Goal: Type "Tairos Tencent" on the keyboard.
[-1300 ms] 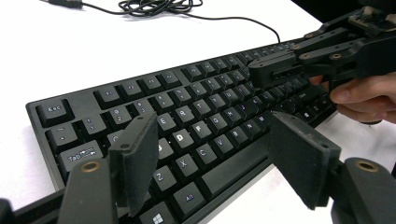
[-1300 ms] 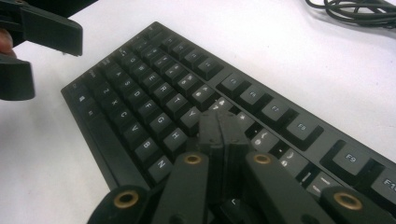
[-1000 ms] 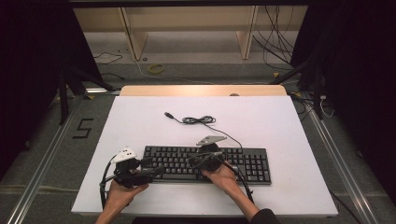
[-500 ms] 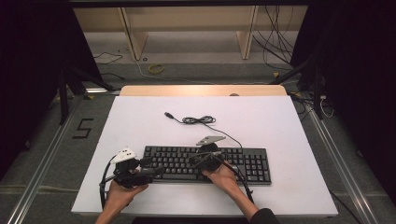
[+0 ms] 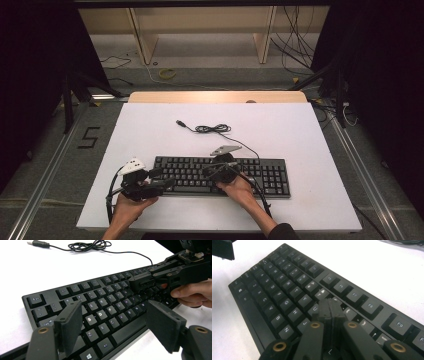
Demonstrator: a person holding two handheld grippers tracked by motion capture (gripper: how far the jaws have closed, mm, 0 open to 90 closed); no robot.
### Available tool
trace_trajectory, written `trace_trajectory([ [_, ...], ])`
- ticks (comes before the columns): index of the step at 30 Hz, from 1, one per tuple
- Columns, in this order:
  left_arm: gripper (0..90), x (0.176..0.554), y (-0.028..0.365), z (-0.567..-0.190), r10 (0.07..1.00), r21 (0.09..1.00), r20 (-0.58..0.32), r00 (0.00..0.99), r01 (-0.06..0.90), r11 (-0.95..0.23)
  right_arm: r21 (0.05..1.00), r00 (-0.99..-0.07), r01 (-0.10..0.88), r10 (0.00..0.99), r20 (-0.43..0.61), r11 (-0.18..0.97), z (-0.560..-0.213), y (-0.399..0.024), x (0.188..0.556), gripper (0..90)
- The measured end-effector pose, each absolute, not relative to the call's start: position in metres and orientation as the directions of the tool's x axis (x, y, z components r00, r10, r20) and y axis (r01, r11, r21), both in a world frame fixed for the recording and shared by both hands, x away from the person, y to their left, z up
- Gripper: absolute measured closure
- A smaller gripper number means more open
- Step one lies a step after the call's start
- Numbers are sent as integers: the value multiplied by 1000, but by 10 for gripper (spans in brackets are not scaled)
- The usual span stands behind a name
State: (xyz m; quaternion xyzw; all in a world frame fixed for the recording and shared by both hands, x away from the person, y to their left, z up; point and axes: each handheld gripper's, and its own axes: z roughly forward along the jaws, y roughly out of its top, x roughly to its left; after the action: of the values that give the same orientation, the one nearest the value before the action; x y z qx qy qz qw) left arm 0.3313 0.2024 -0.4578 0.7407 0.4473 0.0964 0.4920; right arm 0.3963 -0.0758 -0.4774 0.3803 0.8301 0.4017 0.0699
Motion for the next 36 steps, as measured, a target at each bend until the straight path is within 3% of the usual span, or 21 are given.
trace_trajectory([
  [36, 289, 331, 203, -457, 759, 820, -290, 583, 560, -117, 713, -700, 577, 692, 180, 399, -480, -73, 395, 900],
])
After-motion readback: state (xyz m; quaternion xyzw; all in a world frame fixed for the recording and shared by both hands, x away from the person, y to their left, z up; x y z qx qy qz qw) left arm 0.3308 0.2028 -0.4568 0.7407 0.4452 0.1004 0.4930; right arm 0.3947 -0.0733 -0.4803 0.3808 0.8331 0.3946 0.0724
